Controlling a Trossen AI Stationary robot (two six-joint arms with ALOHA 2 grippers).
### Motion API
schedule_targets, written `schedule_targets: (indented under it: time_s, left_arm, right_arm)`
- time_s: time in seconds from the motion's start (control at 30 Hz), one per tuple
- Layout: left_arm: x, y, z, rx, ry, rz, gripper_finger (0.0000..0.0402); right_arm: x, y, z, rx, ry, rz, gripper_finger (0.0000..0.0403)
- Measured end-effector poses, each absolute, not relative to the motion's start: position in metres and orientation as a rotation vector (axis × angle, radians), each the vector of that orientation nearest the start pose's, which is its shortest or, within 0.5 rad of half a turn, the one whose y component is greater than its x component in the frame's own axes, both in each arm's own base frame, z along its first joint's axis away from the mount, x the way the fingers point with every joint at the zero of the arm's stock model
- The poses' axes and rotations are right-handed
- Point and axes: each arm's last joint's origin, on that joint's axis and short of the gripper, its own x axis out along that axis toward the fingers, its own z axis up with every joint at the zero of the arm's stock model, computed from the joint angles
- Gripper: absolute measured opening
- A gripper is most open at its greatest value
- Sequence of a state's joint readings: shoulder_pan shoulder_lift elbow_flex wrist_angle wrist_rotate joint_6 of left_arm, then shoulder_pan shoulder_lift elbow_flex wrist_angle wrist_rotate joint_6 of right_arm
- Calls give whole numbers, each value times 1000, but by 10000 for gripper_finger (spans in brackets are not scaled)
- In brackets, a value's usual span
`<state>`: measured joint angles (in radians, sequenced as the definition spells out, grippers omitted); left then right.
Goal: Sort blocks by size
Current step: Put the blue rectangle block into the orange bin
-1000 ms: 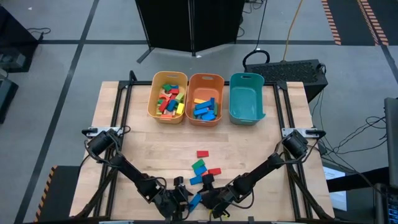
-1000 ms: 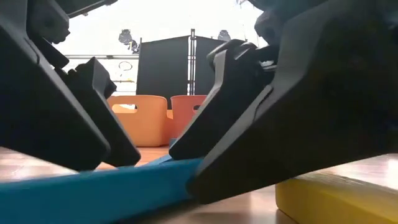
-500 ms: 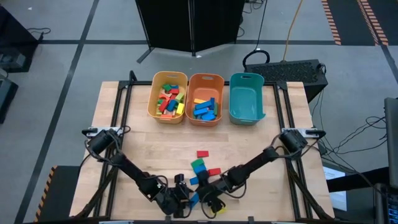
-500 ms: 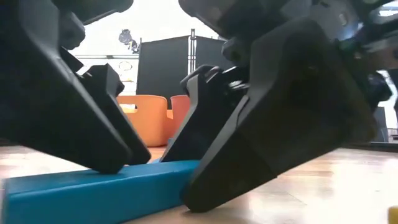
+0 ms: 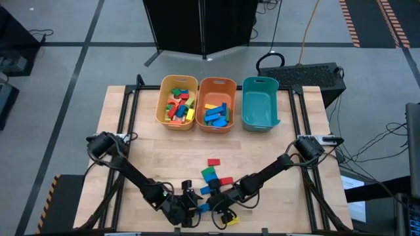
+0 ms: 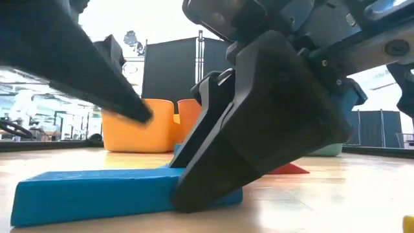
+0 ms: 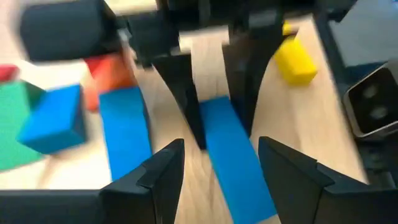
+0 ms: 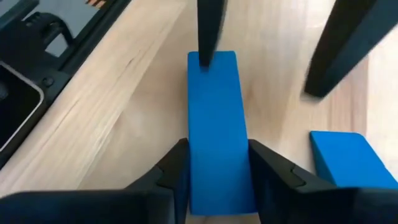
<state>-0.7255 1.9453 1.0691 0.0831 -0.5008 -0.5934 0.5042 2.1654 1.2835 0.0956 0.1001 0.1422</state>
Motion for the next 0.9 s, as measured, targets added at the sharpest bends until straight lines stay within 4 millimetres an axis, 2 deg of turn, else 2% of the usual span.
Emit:
schedule_targets:
  time_s: [0.2, 0.3, 0.47, 0.9]
  left_arm:
    - [285, -249, 156, -78, 655, -41, 206]
    - [281, -250, 155, -60, 680, -40, 206]
    - [278, -247, 152, -70, 714, -3, 206]
    - [286, -239, 155, -24, 672, 73, 206]
  right_arm:
    - [381, 213, 106, -137, 750, 197, 121]
    - [376, 215, 114, -174, 730, 130, 132]
    - [370, 219, 141, -190, 670, 95, 121]
    - [365, 223, 148, -189, 672, 100, 123]
